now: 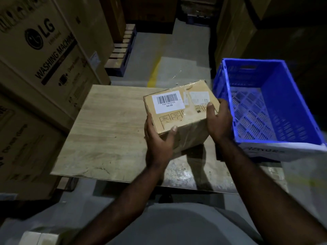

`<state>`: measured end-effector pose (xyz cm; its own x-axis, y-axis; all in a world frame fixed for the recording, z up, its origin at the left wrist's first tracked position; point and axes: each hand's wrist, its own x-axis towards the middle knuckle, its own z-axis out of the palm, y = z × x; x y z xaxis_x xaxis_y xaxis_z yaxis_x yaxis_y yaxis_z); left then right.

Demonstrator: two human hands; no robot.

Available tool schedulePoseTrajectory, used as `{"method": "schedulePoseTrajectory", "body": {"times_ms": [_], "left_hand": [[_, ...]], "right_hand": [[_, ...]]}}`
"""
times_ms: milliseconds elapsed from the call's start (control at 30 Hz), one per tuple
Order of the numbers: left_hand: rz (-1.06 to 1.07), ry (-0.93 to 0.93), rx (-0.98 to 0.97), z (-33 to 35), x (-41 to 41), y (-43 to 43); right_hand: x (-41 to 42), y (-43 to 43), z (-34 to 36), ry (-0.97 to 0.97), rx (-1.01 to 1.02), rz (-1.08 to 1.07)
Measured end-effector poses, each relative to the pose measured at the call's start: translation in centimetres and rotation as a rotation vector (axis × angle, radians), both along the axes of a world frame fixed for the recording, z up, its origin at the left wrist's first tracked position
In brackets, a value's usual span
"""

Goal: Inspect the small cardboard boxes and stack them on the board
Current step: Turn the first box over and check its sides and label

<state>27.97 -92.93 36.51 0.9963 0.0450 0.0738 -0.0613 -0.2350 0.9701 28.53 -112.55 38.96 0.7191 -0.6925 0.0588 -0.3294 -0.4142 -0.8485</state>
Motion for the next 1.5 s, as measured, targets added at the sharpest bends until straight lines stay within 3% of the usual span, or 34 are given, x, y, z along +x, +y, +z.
{"method": "schedulePoseTrajectory", "body": {"times_ms": [167,467,767,967,1200,1367,1500], "left_hand": [[0.026,0.029,-0.014,-0.6,-0.8,-0.7],[0.216,-0.007,-0.012,2.9,2.0,-3.1],[0.291,-0.325,-0.041,11.9,8.2,-7.7],[0.175,-0.453,-0.134,18.0,11.2,-14.4],[-0.106,-0.209,-0.287,21.1,13.7,-24.9],[-0.364,0.045,-0.471,19.8,13.9,-31.1],[-0.441,0.179,-0.563,17.8,13.3,-34.8]], "right_hand": [[-0.1,-0.7,0.0,-0.115,0.140,0.080],[0.2,-3.1,1.9,-0.128,0.416,0.275],[3.1,-8.1,9.5,-0.374,0.350,0.378],[4.4,-14.6,14.8,-0.555,0.270,0.320],[3.9,-26.3,17.3,-0.627,0.118,0.150],[2.1,-33.5,16.2,-0.590,0.084,0.071],[1.0,-36.8,14.4,-0.541,0.104,0.050]]}}
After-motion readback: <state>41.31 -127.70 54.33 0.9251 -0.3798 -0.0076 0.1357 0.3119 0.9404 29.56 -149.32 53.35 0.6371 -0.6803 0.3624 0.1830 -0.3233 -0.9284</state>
